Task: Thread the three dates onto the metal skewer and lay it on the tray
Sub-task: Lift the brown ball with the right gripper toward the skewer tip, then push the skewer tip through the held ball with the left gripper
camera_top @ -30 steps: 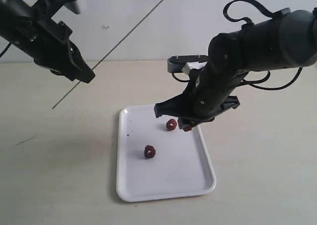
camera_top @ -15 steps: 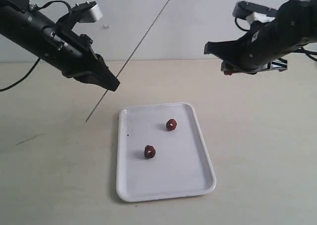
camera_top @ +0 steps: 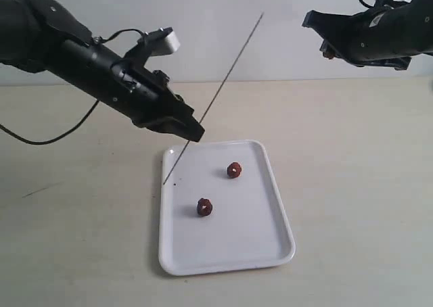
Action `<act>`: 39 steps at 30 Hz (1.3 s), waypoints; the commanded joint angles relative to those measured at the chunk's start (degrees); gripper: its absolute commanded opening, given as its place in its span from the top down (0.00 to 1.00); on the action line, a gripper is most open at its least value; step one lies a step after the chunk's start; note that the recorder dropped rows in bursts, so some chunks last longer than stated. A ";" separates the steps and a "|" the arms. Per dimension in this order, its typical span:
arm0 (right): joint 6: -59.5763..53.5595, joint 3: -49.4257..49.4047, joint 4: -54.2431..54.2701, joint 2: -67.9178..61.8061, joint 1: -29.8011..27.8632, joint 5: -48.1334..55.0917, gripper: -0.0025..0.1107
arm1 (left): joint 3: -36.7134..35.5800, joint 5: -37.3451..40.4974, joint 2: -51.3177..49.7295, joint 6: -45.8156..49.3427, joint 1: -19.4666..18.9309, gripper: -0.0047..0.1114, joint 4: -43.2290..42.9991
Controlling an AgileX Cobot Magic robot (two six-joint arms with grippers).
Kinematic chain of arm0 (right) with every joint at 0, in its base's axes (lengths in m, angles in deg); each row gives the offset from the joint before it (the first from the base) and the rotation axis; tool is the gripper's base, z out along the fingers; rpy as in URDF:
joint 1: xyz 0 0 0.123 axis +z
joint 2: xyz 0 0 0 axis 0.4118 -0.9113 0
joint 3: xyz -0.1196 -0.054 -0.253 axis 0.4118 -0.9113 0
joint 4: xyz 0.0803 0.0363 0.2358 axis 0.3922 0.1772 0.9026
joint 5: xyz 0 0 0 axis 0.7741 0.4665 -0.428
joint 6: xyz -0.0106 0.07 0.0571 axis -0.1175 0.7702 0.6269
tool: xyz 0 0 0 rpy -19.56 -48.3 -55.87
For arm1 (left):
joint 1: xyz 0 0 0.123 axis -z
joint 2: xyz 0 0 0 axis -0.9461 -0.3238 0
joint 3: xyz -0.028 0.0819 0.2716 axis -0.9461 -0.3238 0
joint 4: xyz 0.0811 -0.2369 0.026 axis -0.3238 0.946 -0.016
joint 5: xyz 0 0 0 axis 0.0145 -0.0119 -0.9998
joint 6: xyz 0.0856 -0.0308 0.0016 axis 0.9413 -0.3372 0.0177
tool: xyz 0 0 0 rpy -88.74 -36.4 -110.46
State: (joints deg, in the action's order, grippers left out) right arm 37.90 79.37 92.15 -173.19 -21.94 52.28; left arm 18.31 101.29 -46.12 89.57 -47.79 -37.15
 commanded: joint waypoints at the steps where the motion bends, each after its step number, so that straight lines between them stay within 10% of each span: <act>1: -0.19 1.65 0.51 1.39 -0.34 -1.11 0.80 | 0.00 -4.64 -2.38 0.32 2.54 0.96 1.31; 17: -0.20 5.11 2.30 1.62 -0.34 3.89 0.80 | 2.72 -6.91 -6.01 3.04 10.42 0.96 1.91; 39: -0.53 5.11 9.78 1.62 -0.34 5.87 0.81 | 2.72 -9.67 -6.01 3.05 10.55 0.96 2.41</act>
State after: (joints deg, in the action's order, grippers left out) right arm 37.88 84.09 101.71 -172.01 -21.97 58.39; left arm 20.56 92.22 -52.28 92.39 -37.42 -35.61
